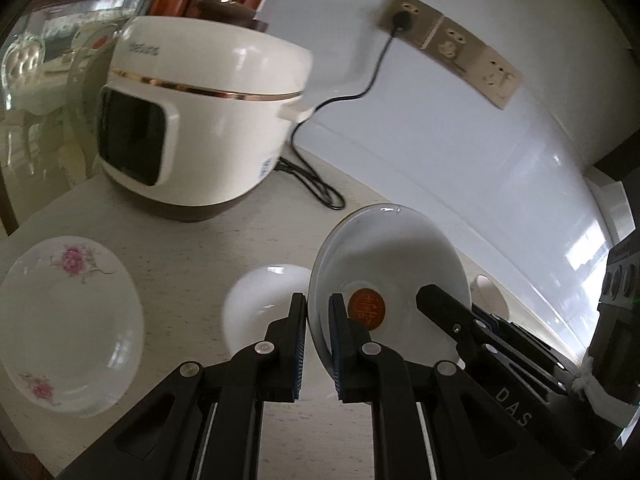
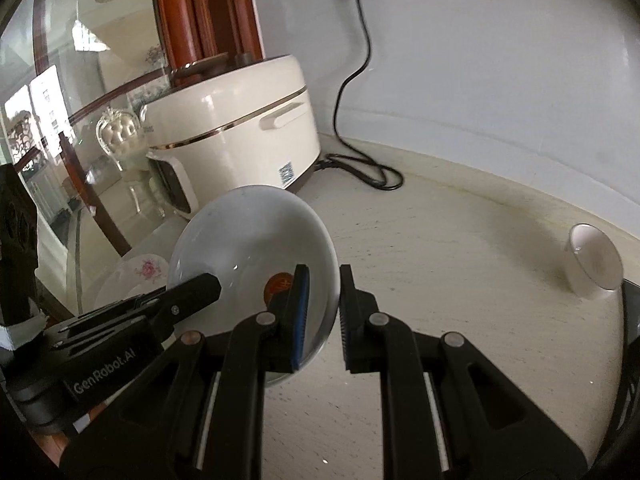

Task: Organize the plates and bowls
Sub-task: 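Carry the red-and-white bowl with both grippers toward the white bowl by the plates, then lower the red-and-white bowl into the white bowl and open both grippers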

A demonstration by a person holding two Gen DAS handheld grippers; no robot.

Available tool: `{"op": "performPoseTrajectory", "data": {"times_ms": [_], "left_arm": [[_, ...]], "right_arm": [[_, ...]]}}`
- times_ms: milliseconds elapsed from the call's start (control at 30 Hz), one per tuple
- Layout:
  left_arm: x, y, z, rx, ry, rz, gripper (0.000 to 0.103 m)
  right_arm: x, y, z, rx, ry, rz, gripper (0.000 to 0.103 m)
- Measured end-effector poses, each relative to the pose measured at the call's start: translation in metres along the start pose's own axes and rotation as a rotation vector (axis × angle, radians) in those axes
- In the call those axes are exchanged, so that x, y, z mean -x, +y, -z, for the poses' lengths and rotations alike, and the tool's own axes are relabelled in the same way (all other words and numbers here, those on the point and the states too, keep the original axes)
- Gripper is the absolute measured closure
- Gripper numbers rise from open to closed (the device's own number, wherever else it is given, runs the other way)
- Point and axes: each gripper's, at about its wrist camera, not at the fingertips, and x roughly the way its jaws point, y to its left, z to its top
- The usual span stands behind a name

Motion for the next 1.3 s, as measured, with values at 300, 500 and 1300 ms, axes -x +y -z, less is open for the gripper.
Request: {"op": "performPoseTrajectory", "data": {"times_ms": [300, 500, 1300], "left_arm": [[-0.021, 0.019, 0.005, 0.026, 0.055, -0.064, 0.091], [-0.031, 0.023, 0.006, 0.04, 0.082, -0.084, 0.091], [-0.03, 0.003, 0.008, -0.172, 0.138, -0.172, 0.065]], "right_arm": [[-0.032, 0.001, 0.012, 0.012, 0.08, -0.036, 0.086], [-0.039, -0.002, 0.015, 0.003, 0.116, -0.043, 0.086], [-0.039, 0.004, 0.022, 0.051, 0.088, -0.002, 0.082]]}}
